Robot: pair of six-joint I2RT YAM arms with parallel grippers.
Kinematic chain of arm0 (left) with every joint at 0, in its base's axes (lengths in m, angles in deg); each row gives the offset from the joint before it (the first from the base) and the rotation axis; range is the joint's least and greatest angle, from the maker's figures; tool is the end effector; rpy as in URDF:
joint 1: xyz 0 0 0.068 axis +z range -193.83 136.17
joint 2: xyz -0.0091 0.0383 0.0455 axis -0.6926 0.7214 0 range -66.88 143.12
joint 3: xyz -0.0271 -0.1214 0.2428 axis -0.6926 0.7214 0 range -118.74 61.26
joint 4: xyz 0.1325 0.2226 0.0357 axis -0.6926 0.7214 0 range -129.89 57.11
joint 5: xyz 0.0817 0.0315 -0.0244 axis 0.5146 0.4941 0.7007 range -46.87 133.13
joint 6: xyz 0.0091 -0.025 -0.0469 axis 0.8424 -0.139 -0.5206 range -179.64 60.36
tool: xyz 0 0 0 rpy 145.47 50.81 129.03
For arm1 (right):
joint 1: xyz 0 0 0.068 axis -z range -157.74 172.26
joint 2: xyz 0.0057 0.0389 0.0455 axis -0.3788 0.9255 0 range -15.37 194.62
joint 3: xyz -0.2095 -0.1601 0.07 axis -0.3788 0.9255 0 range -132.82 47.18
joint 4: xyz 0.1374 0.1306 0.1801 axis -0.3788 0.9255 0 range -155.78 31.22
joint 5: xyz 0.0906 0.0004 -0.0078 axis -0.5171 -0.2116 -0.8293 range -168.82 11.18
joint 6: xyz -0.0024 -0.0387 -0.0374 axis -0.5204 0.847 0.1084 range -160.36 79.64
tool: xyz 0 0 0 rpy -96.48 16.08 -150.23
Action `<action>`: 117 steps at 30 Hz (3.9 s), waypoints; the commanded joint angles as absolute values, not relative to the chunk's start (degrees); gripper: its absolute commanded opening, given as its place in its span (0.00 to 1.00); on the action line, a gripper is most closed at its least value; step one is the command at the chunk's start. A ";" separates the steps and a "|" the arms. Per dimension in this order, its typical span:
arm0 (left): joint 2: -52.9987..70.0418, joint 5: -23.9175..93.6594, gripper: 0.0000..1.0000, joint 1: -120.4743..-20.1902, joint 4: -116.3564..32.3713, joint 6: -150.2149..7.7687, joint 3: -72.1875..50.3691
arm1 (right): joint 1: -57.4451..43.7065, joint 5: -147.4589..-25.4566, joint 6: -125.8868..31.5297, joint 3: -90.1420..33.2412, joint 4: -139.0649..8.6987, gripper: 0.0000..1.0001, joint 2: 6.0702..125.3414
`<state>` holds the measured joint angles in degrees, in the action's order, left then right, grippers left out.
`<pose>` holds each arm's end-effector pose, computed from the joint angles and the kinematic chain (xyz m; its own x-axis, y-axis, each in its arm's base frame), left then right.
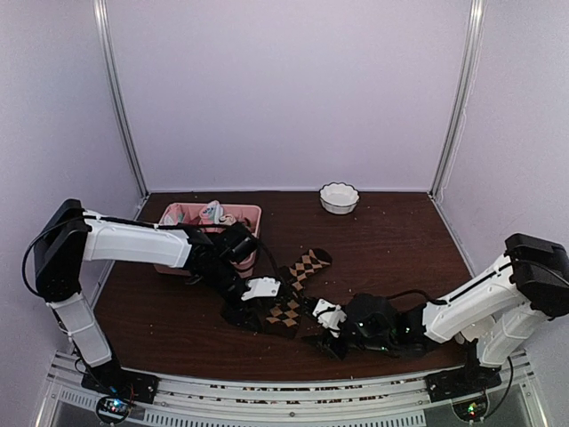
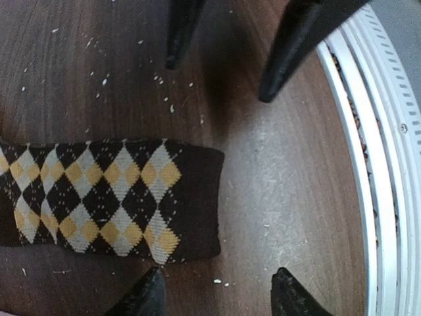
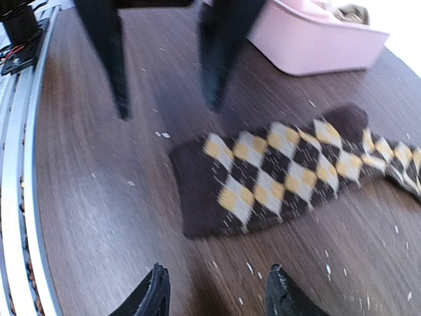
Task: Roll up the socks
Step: Roll the sock at the center of the board.
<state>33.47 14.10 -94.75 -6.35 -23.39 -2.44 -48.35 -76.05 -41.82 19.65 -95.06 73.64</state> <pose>0.1981 -0.2712 0.1762 -0.0157 0.8394 -0.5433 0.9817 -0.0903 -0.1678 0.0940 0.2615 0.1324 -0.2005 -0.4930 -0.8466 -0.9238 0.3828 -0.0041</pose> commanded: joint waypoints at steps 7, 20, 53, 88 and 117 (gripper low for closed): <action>27.57 32.11 0.98 -90.47 -10.33 -28.79 -2.66 | -48.85 -81.96 -31.08 12.04 -95.19 0.46 82.70; 24.67 36.36 0.98 -84.81 -10.89 -34.36 -2.77 | -48.10 -82.14 -29.60 6.72 -89.24 0.30 89.21; 27.97 17.34 0.76 -93.52 -6.71 -19.20 1.82 | -30.71 -121.54 -60.98 0.70 -86.63 0.00 95.26; 42.28 24.51 0.28 -99.38 -11.20 -20.47 -5.30 | -28.56 -124.71 -80.63 6.12 -107.50 0.00 96.68; 51.09 7.85 0.00 -92.96 12.75 -21.21 -20.62 | -34.56 -74.86 -55.24 23.27 -96.00 0.99 67.72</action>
<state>48.73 13.81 -93.81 5.89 -21.82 -16.78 -31.06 -100.44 -60.99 20.92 -100.54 74.99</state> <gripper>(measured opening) 0.008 0.995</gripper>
